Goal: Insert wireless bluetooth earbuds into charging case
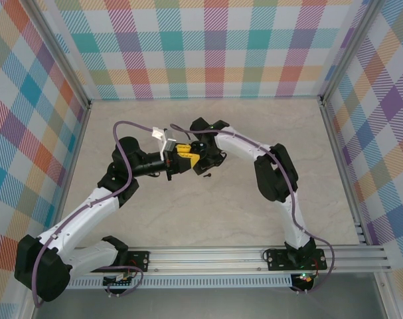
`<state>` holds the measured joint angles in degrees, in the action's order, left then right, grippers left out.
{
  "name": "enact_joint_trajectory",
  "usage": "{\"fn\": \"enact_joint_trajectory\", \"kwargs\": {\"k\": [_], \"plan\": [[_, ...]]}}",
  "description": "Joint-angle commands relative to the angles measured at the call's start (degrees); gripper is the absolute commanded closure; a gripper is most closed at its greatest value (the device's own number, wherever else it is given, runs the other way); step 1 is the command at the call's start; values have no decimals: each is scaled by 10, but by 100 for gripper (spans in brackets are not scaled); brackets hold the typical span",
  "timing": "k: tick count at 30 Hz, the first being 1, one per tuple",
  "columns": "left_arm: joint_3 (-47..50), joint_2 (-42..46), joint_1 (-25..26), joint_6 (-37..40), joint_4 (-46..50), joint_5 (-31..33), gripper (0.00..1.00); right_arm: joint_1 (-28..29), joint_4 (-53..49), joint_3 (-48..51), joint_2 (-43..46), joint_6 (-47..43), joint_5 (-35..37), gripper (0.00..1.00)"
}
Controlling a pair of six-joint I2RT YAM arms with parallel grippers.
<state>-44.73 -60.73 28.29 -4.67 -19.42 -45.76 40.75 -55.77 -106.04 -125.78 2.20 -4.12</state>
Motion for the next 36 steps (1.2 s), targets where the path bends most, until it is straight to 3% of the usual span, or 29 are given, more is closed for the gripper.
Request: {"fn": "enact_joint_trajectory", "kwargs": {"k": [1,4,9,14,36], "plan": [[-3,11,-6,7,0,0,100,0,1,12,33,68,18,55],[-4,11,-5,8,0,0,100,-4,-8,26,40,149,33,52],[-4,12,-5,9,-2,-2,100,-4,69,101,85,246,-1,46],[-4,11,-6,9,-3,-2,100,-3,65,103,76,321,-4,46],[0,15,-5,13,0,-3,100,7,84,119,33,381,0,44]]}}
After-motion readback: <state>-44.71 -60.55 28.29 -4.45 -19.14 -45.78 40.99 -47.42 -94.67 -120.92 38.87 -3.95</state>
